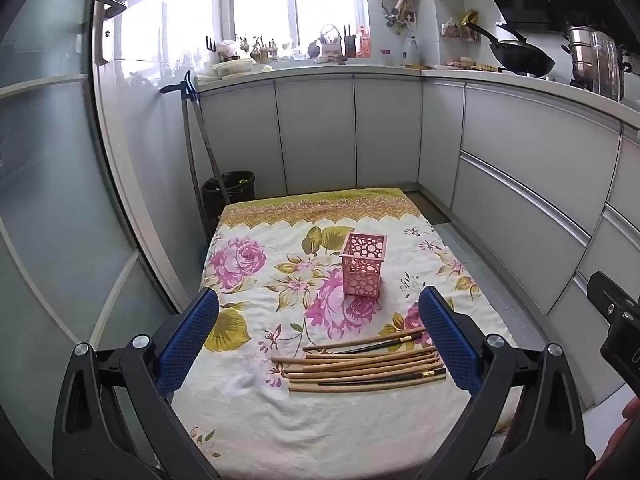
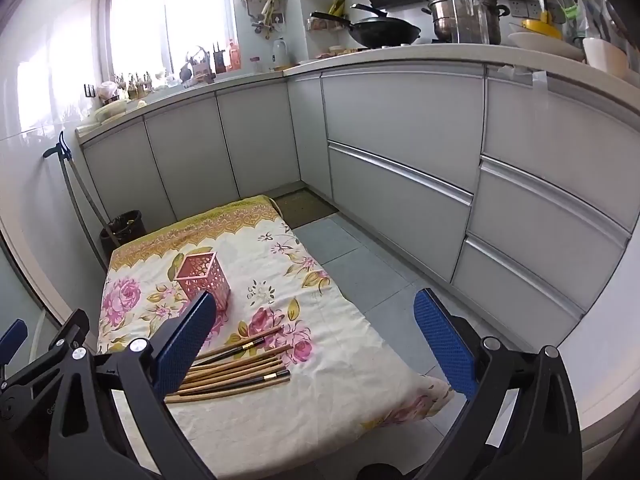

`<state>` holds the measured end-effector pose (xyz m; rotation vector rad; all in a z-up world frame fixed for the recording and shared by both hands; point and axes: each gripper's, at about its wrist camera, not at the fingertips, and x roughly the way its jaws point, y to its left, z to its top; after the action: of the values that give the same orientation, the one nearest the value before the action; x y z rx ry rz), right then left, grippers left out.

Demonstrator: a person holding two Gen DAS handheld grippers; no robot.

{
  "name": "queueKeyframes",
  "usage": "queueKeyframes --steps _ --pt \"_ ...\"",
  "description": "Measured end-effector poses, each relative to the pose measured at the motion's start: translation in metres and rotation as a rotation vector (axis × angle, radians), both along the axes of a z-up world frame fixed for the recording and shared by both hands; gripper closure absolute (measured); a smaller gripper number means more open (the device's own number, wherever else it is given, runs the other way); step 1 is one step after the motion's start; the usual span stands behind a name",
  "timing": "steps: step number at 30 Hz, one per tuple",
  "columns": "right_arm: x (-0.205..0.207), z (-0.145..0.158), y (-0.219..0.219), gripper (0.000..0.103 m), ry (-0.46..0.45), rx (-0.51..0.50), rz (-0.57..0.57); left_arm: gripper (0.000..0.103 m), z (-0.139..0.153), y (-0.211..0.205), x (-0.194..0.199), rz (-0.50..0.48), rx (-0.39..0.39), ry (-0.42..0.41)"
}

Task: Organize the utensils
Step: 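Move both grippers toward the bundle of wooden sticks, then close the left gripper on one wooden stick and lift it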

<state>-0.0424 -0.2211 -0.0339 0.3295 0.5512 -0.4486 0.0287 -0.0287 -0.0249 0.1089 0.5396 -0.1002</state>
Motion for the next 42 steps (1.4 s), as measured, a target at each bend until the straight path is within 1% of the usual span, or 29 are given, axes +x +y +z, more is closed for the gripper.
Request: queueKeyframes --steps 3,4,5,7,9,10,12,14,16,17,18,19,20,21,22,23,24,25,26,27,28,29,30,31,34,38,39,41,42 --pt "0.004 -0.01 -0.008 0.007 0.017 0.014 -0.016 0.007 -0.007 -0.009 0.009 -0.02 0.019 0.018" --pt "0.005 -0.013 -0.011 0.007 0.023 0.023 -0.022 0.007 -0.011 -0.016 0.012 -0.031 0.031 0.002" --pt "0.007 -0.017 -0.015 0.007 0.028 0.032 -0.025 0.007 -0.015 -0.019 0.017 -0.042 0.037 0.026" --pt "0.009 -0.023 -0.021 0.007 0.037 0.049 -0.03 0.007 -0.021 -0.027 0.024 -0.08 0.041 0.045" --pt "0.01 -0.029 -0.028 0.007 0.044 0.072 -0.032 0.007 -0.029 -0.037 0.032 -0.121 0.064 0.07" --pt "0.01 -0.033 -0.033 0.007 0.047 0.09 -0.034 0.007 -0.033 -0.043 0.036 -0.161 0.078 0.08" --pt "0.009 -0.041 -0.043 0.007 0.05 0.138 -0.045 0.007 -0.042 -0.06 0.044 -0.257 0.119 0.106" --pt "0.008 -0.053 -0.057 0.007 0.048 0.213 -0.053 0.007 -0.053 -0.081 0.055 -0.423 0.197 0.153" --pt "0.006 -0.067 -0.072 0.007 0.049 0.278 -0.085 0.007 -0.073 -0.107 0.067 -0.599 0.327 0.243" --pt "0.006 -0.073 -0.078 0.007 0.05 0.3 -0.1 0.007 -0.085 -0.119 0.072 -0.685 0.382 0.295" --pt "0.006 -0.08 -0.083 0.007 0.054 0.32 -0.113 0.007 -0.095 -0.13 0.078 -0.749 0.427 0.341" --pt "0.007 -0.086 -0.088 0.007 0.061 0.336 -0.121 0.007 -0.105 -0.138 0.085 -0.783 0.471 0.38" --pt "0.01 -0.092 -0.092 0.007 0.07 0.348 -0.125 0.007 -0.112 -0.144 0.091 -0.817 0.497 0.418" --pt "0.013 -0.099 -0.096 0.007 0.083 0.365 -0.124 0.007 -0.121 -0.151 0.101 -0.858 0.503 0.479" --pt "0.016 -0.106 -0.1 0.007 0.091 0.387 -0.121 0.007 -0.13 -0.156 0.111 -0.887 0.492 0.555" --pt "0.019 -0.113 -0.103 0.007 0.099 0.41 -0.116 0.007 -0.139 -0.162 0.124 -0.889 0.489 0.618" --pt "0.023 -0.119 -0.106 0.007 0.106 0.429 -0.11 0.007 -0.148 -0.168 0.138 -0.869 0.495 0.675" --pt "0.026 -0.124 -0.108 0.007 0.114 0.443 -0.105 0.008 -0.159 -0.174 0.153 -0.834 0.508 0.737" --pt "0.03 -0.129 -0.109 0.007 0.123 0.451 -0.103 0.009 -0.168 -0.179 0.166 -0.801 0.522 0.78" --pt "0.034 -0.133 -0.111 0.007 0.128 0.456 -0.103 0.015 -0.176 -0.185 0.176 -0.78 0.541 0.803" --pt "0.036 -0.137 -0.113 0.007 0.135 0.459 -0.103 0.024 -0.182 -0.189 0.185 -0.776 0.55 0.826" --pt "0.039 -0.141 -0.114 0.007 0.143 0.462 -0.103 0.029 -0.188 -0.193 0.193 -0.784 0.553 0.853" --pt "0.043 -0.144 -0.116 0.007 0.151 0.469 -0.101 0.04 -0.193 -0.195 0.199 -0.788 0.561 0.878" --pt "0.045 -0.147 -0.118 0.007 0.156 0.476 -0.102 0.046 -0.198 -0.198 0.205 -0.785 0.578 0.892" --pt "0.05 -0.153 -0.124 0.007 0.165 0.491 -0.11 0.048 -0.211 -0.204 0.216 -0.791 0.612 0.911" --pt "0.055 -0.158 -0.127 0.007 0.181 0.498 -0.107 0.058 -0.224 -0.21 0.223 -0.821 0.614 0.942" --pt "0.057 -0.159 -0.127 0.007 0.185 0.497 -0.106 0.063 -0.227 -0.212 0.224 -0.828 0.623 0.945" --pt "0.059 -0.161 -0.127 0.007 0.194 0.496 -0.106 0.067 -0.235 -0.212 0.224 -0.833 0.643 0.951" --pt "0.06 -0.162 -0.128 0.007 0.198 0.497 -0.106 0.073 -0.239 -0.214 0.224 -0.833 0.655 0.951"
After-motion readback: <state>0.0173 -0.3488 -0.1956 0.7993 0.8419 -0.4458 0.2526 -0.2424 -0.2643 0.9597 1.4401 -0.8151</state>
